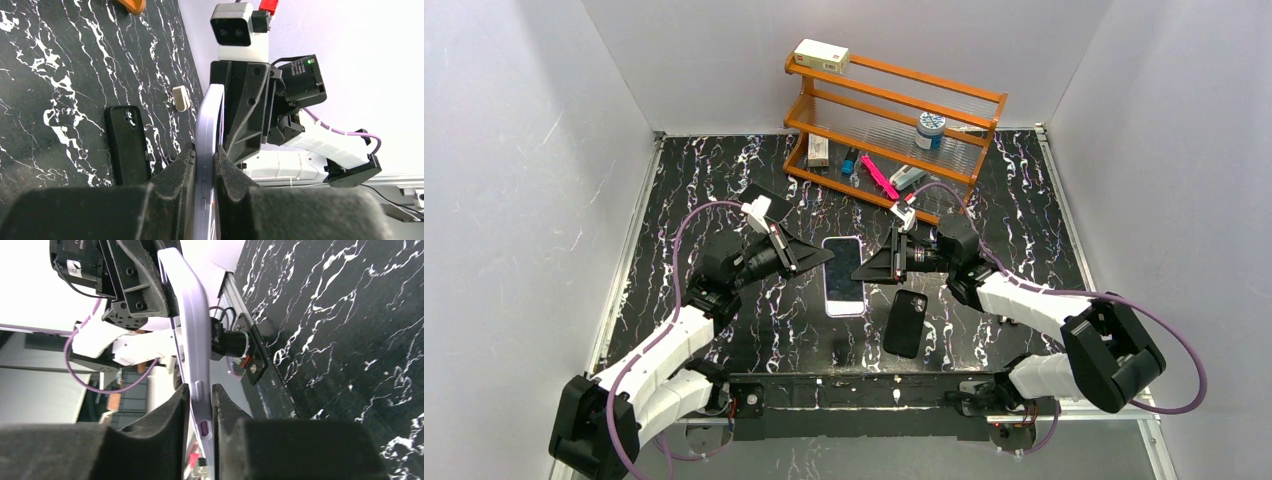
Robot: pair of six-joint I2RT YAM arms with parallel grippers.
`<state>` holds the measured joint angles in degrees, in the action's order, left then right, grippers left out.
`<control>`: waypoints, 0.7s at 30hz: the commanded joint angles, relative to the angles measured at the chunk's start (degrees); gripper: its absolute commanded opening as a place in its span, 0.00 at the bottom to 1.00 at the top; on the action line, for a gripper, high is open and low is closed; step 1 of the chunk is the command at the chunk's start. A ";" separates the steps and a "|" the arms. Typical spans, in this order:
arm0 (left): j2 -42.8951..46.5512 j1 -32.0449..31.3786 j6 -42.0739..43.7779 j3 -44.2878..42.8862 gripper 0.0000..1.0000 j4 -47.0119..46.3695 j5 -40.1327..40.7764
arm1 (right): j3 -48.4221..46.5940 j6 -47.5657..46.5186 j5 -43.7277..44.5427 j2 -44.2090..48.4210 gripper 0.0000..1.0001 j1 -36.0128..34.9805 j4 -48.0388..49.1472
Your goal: Put the phone into the phone case
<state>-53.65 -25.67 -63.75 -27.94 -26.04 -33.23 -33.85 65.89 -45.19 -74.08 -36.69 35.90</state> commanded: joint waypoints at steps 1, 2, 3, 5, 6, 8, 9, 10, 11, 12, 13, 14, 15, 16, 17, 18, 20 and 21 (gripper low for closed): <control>1.04 0.16 -1.37 -0.05 0.00 -3.83 0.93 | 0.16 1.12 0.58 -0.41 0.11 -0.24 5.04; 1.08 0.15 -0.56 -0.37 0.05 -2.30 1.19 | 0.10 0.76 1.07 -0.30 0.05 -0.31 4.24; 1.15 0.17 1.11 -1.04 0.11 0.22 1.67 | -0.09 0.24 1.74 -0.21 0.01 -0.31 3.29; 1.66 0.13 5.56 -2.96 0.23 8.03 4.30 | -0.24 -0.89 2.81 0.03 0.01 -0.29 1.41; 1.96 0.14 7.17 -3.67 0.28 11.92 6.07 | -0.18 -1.34 3.54 0.22 0.01 -0.30 0.49; 2.44 0.15 8.99 -4.44 0.41 15.32 8.64 | -0.44 -2.99 5.10 0.45 0.01 -0.27 -2.21; 2.42 0.17 9.70 -4.93 0.48 16.13 9.37 | -0.88 -4.09 6.34 0.43 0.01 -0.28 -4.52; 2.16 0.17 10.75 -5.72 0.54 17.21 9.71 | -1.32 -5.36 7.51 0.43 0.01 -0.27 -6.73; 1.88 0.15 11.82 -6.60 0.58 19.09 9.96 | -1.85 -6.42 8.68 0.35 0.01 -0.29 -8.73; 1.66 0.18 13.06 -7.29 0.64 20.72 10.26 | -2.61 -7.69 10.03 0.08 0.01 -0.25 -10.64; 1.55 0.15 14.37 -8.12 0.75 22.41 10.63 | -3.10 -8.44 11.27 -0.23 0.01 -0.24 -12.10; 1.53 0.12 15.65 -9.03 0.84 24.39 11.17 | -3.72 -9.13 12.63 -0.60 0.01 -0.17 -13.53; 1.53 0.18 17.12 -9.38 0.89 26.44 11.66 | -4.33 -10.01 13.95 -1.07 0.01 -0.14 -14.77; 1.64 0.17 18.44 -9.92 0.93 28.52 12.15 | -4.83 -10.61 15.36 -1.59 0.01 -0.14 -15.81; 1.70 0.14 19.98 -10.29 0.97 30.40 12.87 | -5.42 -11.07 16.98 -2.33 0.01 -0.06 -17.03; 1.64 0.14 22.12 -10.75 0.98 32.21 13.44 | -6.09 -11.39 18.41 -3.22 0.01 0.07 -18.20; 1.62 0.18 25.31 -11.44 0.98 35.86 14.65 | -7.52 -11.92 20.04 -5.54 0.01 0.64 -20.09; 1.74 0.17 26.67 -11.73 0.98 37.43 15.28 | -8.22 -12.23 20.16 -6.86 0.01 0.90 -20.47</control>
<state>-52.84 -25.58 -45.98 -37.12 1.04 -21.56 -36.88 56.23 -29.54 -78.22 -36.73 16.95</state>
